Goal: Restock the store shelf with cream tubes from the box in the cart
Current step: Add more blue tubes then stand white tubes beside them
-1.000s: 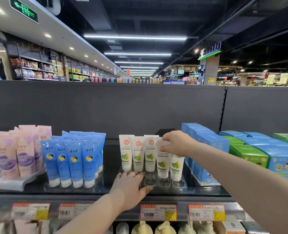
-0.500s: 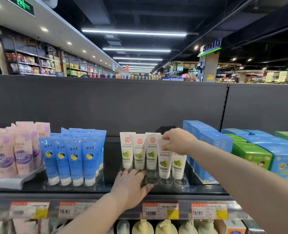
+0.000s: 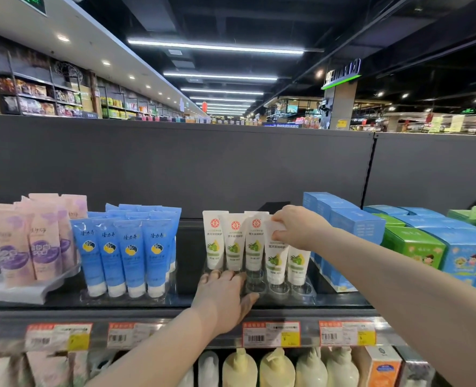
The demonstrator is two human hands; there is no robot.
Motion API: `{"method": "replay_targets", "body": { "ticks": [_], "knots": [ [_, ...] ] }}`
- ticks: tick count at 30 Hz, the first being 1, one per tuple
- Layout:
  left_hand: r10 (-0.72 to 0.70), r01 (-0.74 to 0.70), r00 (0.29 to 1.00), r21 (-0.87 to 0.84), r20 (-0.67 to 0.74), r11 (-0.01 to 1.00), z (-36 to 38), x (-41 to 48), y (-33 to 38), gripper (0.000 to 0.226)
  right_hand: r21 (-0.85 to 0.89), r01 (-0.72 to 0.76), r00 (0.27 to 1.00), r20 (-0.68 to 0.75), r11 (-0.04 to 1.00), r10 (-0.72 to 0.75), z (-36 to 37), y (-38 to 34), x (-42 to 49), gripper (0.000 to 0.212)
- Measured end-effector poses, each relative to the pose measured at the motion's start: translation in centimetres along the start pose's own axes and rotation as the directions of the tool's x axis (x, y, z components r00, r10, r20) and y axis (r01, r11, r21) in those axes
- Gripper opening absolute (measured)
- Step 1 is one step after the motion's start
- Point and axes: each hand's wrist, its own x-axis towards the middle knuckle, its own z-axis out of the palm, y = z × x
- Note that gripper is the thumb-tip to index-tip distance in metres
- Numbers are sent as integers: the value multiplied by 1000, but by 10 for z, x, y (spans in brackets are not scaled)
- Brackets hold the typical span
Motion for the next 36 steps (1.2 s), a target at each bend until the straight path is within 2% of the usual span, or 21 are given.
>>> {"method": "replay_targets", "body": {
  "ticks": [6, 11, 15, 19, 22, 30, 36],
  "knots": [
    [17, -17, 1000, -6, 14, 1000, -4, -1, 1, 61, -29, -29, 996, -87, 999, 27, 2, -3, -19, 49],
    [50, -50, 998, 7, -48, 999, -10, -3, 2, 62, -89, -47, 987, -159, 995, 33, 4, -5, -49, 48],
    [123, -123, 980, 8, -159, 992, -14, -5, 8, 63, -130, -74, 990, -127, 989, 57, 12, -3, -79, 52],
    [190, -195, 968, -16, -166, 981, -13, -15, 24, 62, -199, -115, 992, -78, 973, 101, 21, 6, -114, 52],
    [245, -250, 953, -6, -179, 968, -11, -27, 42, 62, -189, -162, 986, -60, 969, 153, 26, 15, -141, 51],
    [419, -428, 894, -24, -158, 904, 13, -62, 142, 60, -155, -337, 940, -4, 929, 341, 34, 67, -257, 55],
    [575, -575, 818, -43, -20, 817, 48, -120, 271, 60, -166, -572, 805, 76, 804, 588, 33, 120, -407, 59]
  ]
}}
